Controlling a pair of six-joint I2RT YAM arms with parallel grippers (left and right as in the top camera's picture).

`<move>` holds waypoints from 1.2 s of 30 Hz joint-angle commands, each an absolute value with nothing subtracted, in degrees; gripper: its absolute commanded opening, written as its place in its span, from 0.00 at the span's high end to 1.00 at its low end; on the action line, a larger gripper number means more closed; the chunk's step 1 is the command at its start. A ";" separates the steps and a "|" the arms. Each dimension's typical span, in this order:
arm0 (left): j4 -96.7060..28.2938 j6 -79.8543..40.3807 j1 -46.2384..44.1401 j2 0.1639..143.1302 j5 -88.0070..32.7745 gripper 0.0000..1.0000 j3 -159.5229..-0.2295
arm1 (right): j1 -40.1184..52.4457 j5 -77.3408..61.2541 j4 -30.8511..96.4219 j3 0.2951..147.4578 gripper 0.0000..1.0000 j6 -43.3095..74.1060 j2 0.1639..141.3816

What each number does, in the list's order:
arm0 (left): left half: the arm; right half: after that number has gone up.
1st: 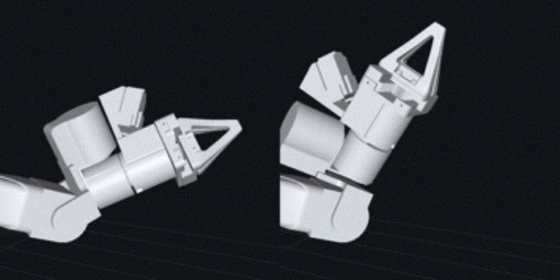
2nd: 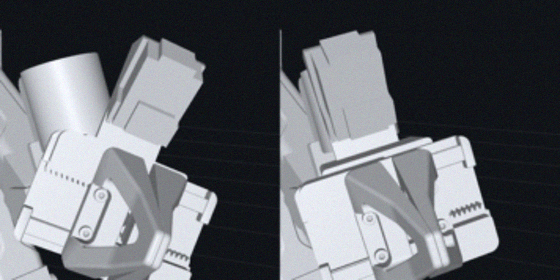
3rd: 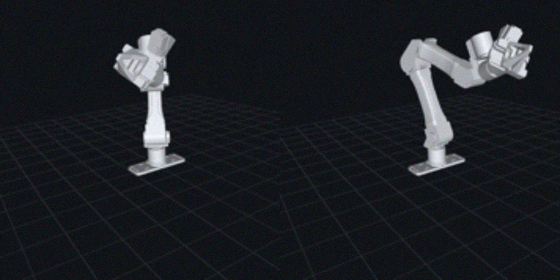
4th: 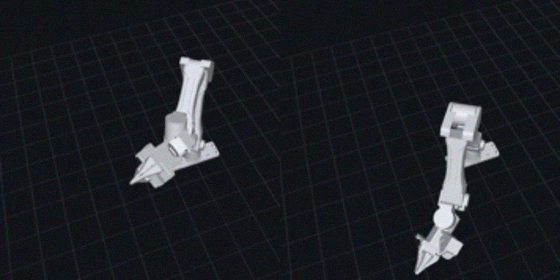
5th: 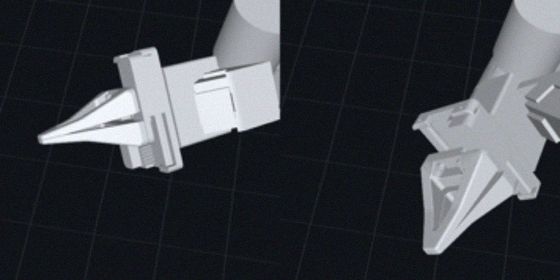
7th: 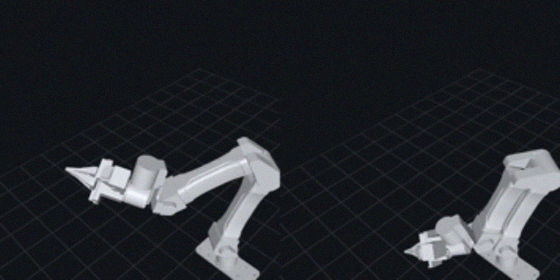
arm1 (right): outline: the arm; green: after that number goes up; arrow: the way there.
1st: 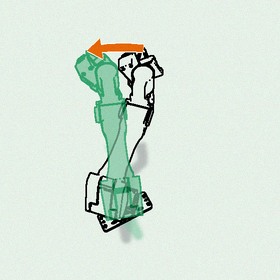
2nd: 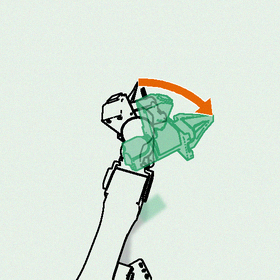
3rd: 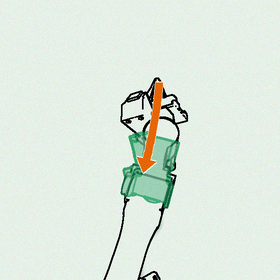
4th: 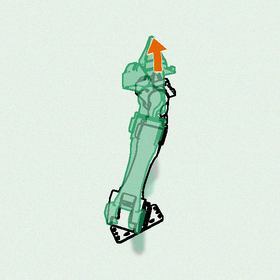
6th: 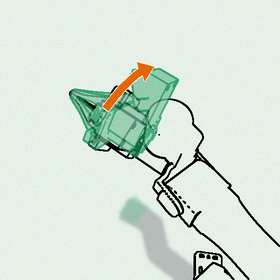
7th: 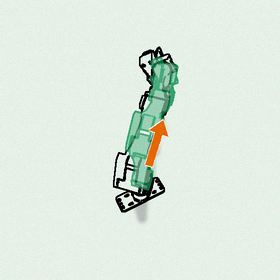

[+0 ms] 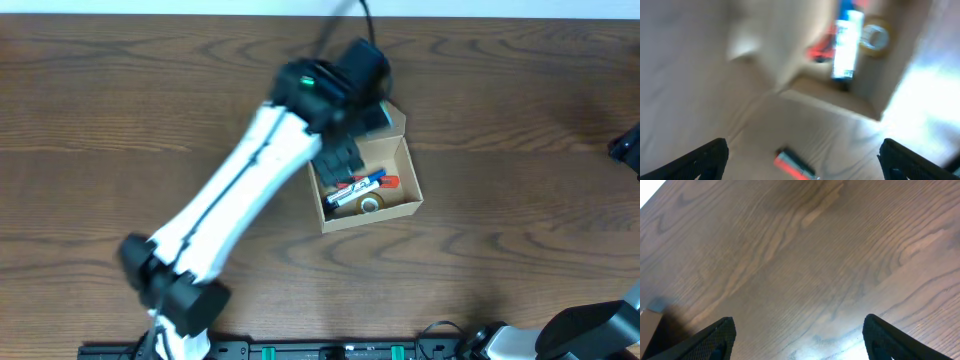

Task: Pack container
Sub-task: 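Open the left gripper to drop the marker into the box, then move the left gripper to the red stapler and grasp it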

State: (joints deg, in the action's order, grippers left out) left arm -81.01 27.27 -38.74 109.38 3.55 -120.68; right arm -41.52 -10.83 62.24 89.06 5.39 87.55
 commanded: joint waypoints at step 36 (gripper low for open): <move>-47.59 1.02 -10.81 82.67 2.00 0.05 -58.46 | -40.62 -12.69 62.59 88.75 0.20 4.19 86.37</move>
